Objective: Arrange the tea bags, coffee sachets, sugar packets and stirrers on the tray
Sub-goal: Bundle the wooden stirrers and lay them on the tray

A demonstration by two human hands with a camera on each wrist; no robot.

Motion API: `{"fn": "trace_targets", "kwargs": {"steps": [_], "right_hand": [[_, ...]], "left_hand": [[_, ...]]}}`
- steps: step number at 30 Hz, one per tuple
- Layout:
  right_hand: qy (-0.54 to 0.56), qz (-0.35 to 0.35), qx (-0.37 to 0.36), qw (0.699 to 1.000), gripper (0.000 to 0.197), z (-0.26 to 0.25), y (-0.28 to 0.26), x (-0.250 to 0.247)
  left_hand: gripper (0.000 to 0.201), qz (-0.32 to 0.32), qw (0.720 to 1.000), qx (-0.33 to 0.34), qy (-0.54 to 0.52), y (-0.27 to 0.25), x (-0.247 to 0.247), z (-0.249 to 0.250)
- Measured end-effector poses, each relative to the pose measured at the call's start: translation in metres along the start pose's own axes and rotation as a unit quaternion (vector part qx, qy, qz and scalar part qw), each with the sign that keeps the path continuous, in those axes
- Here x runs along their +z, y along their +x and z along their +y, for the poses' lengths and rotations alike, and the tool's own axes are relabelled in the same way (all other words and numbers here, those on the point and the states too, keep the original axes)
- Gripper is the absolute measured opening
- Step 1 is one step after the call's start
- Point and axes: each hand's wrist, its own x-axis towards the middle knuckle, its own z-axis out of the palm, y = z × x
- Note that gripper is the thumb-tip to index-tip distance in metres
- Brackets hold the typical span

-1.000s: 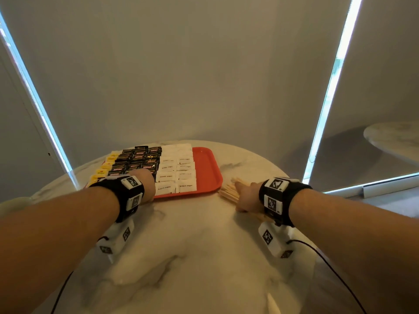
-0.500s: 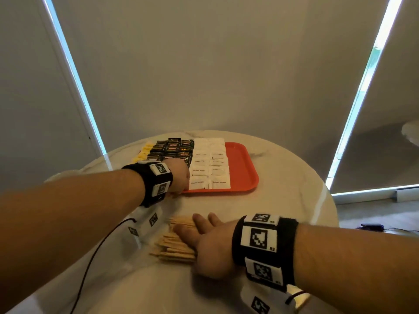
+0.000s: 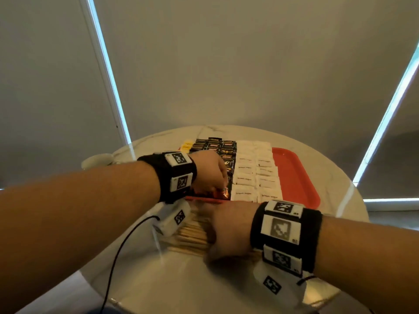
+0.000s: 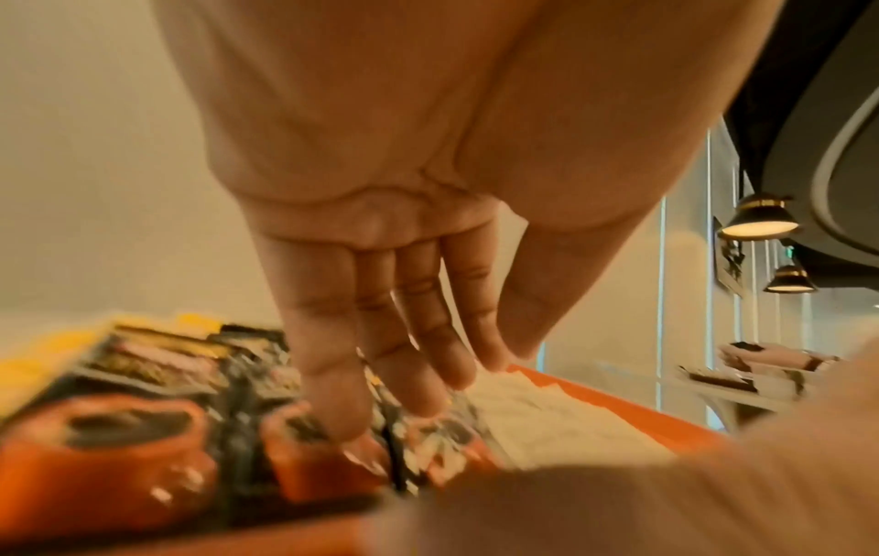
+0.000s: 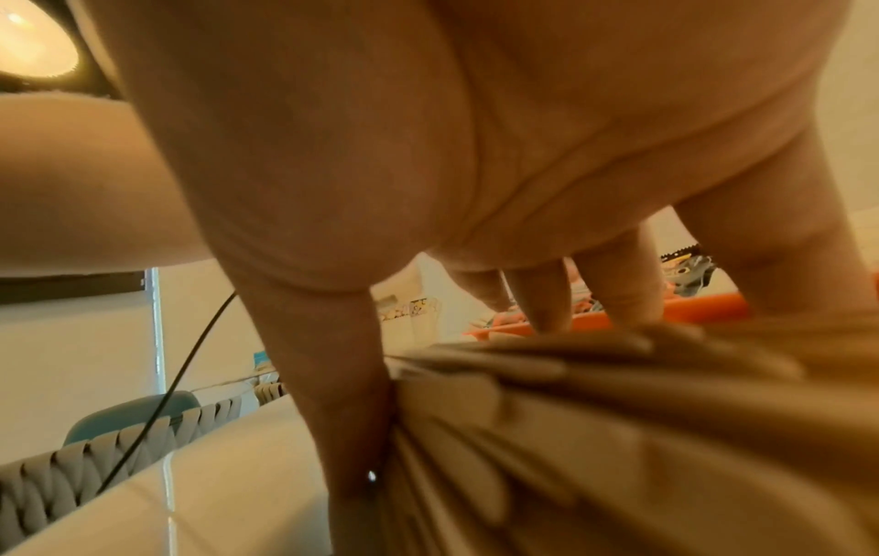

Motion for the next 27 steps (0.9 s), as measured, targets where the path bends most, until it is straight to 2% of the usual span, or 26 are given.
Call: {"fn": "trace_targets", "kwargs": {"steps": [2, 4, 10, 12, 16, 20, 27], "right_hand": [[0.013, -0.003, 0.004, 1.000, 0.072, -0.002, 0.001, 0.000], [-0.008, 0.002, 0.000, 1.000, 0.058, -0.004, 0.001, -0.001], [0.009, 0.053, 0.035, 0.998, 0.039, -0.009, 0.004, -0.002], [0.045, 0.070, 0.049, 0.995, 0.029, -0.009, 0.005, -0.006], [0.075, 0.078, 0.068, 0.992, 0.020, -0.006, 0.011, -0.017], [0.088, 0.083, 0.086, 0.989, 0.022, -0.005, 0.015, -0.021], [0.259, 0.158, 0.066, 0.950, 0.014, 0.009, 0.011, -0.045]], "left_hand": [[0.005, 0.050, 0.999, -0.001, -0.013, -0.011, -0.015, -0.016], [0.008, 0.076, 0.997, -0.004, -0.017, -0.023, -0.025, -0.036], [0.011, 0.088, 0.988, -0.025, -0.123, -0.068, -0.018, -0.081], [0.015, 0.108, 0.976, -0.027, -0.190, -0.077, -0.014, -0.090], [0.020, 0.144, 0.929, -0.041, -0.338, -0.085, -0.009, -0.098], [0.022, 0.165, 0.910, -0.038, -0.379, -0.085, -0.007, -0.101], [0.016, 0.186, 0.878, -0.015, -0.440, -0.081, -0.010, -0.096]]}}
